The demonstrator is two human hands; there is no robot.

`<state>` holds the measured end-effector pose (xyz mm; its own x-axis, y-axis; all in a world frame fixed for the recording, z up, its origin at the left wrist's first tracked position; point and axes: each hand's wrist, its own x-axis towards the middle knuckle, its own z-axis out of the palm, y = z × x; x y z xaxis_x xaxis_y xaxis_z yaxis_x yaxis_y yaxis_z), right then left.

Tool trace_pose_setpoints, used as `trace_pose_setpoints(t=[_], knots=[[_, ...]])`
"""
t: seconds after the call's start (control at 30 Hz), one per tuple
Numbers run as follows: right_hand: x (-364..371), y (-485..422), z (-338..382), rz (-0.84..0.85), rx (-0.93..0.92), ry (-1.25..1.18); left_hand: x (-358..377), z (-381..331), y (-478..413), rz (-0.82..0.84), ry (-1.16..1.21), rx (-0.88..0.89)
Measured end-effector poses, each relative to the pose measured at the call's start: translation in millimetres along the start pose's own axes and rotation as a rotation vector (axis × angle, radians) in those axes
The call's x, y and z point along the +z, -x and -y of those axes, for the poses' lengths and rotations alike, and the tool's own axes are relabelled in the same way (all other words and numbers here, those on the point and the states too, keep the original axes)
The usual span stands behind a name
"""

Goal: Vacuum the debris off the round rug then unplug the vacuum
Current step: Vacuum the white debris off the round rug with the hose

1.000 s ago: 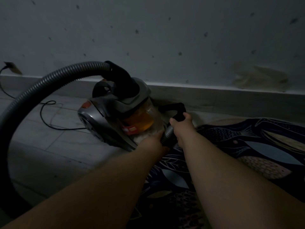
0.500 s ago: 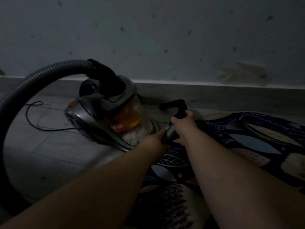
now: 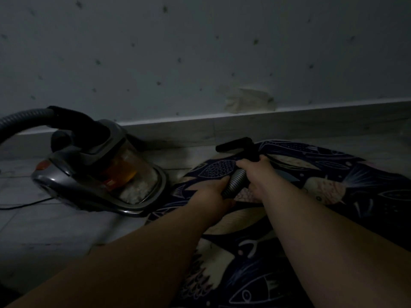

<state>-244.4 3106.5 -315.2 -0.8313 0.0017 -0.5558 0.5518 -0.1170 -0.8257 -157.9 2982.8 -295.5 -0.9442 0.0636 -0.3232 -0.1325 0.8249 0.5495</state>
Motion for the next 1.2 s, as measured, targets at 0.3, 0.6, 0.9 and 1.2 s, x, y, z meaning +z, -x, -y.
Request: trace_pose_setpoints(t=[0.3,0.6,0.9,1.2], knots=[[-38,0,-29,0.049,0.024,-0.100,23,-23,6,0.146,0.026,-0.110],[-85,-3,-17,-0.010,0.004,-0.170,42,-72,-8,0.175,-0.048,-0.036],[-171,-8,-15,-0.172,-0.066,-0.208,76,-148,-24,0.301,-0.205,0.123],[-247,26,-15,-0.315,-0.040,-0.302,122,-195,-22,0.356,-0.214,0.175]])
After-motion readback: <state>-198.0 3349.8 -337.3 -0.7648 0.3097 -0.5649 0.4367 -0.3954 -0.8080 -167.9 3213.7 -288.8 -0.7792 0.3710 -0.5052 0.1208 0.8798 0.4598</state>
